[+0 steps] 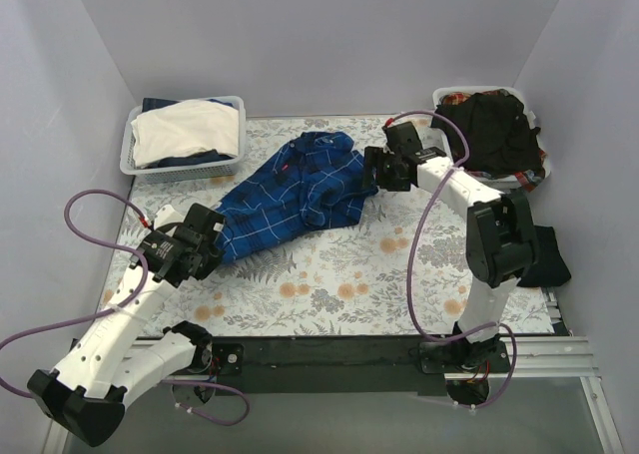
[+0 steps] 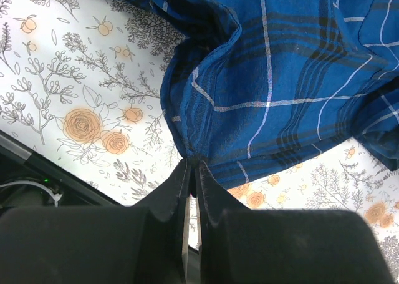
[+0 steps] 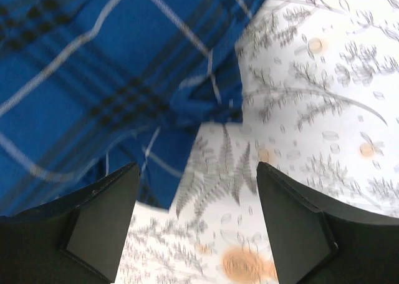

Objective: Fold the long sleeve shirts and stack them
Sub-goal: Flatten the shirt out

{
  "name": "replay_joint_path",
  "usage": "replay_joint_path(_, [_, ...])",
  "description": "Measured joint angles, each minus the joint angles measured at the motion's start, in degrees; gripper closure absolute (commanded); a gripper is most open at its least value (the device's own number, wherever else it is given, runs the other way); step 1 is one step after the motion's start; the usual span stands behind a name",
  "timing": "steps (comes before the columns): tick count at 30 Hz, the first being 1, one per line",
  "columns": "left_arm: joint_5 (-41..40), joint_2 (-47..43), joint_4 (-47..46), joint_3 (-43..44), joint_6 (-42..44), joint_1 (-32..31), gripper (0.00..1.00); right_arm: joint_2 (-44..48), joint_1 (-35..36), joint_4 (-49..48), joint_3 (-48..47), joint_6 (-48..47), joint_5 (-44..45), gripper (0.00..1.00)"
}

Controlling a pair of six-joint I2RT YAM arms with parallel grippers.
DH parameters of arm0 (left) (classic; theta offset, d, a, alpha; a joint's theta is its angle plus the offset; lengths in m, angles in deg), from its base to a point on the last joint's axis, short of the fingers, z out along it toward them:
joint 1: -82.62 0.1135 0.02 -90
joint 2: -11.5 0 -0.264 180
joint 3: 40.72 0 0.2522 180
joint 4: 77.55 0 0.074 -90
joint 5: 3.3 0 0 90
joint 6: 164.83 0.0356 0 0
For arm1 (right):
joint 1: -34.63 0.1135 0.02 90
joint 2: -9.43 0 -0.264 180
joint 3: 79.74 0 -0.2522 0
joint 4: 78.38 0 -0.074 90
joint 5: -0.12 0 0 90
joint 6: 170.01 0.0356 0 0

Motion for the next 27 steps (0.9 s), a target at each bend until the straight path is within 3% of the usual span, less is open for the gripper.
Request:
replay_joint_path(4, [0.0,0.1,1.3,0.4,-0.2,0.0,1.0,-7.5,0.0,-0.1,-6.0,0.0,0.7,0.16])
replay_joint_path(7, [0.0,0.1,1.7,0.6,-0.2,0.0,1.0,-11.9,0.0,-0.3,-9.8,0.1,0.7,0.23])
replay_joint_path(10, [0.0,0.2,1.9,1.4,-0.1,0.0,1.0,-15.7,0.0,-0.2,-13.0,0.3,-0.4,0.44])
replay_joint_path(11, [0.0,0.2,2.0,1.7,-0.1,0.0,1.0,-16.8,0.0,-0.3,-13.6,0.5,-0.8,0.68])
replay_joint_path(13, [0.0,0.2,2.3,3.0,0.1,0.0,1.0,-18.3,0.0,0.5,-14.0,1.0,-1.5,0.9])
replay_joint_path(15, [0.0,0.3,2.6,3.7,0.3,0.0,1.0,-18.5,0.0,1.0,-13.9,1.2,-1.4,0.99])
replay_joint_path(20, [-1.1,2.3,2.9,8.4,2.4,0.0,1.0,-13.7,0.1,3.8,-9.4,1.3,3.1,0.99])
replay_joint_path(27, [-4.5,5.8,2.2,14.7,6.1,0.0,1.0,9.3,-0.7,10.1,1.0,1.0,11.9,0.99])
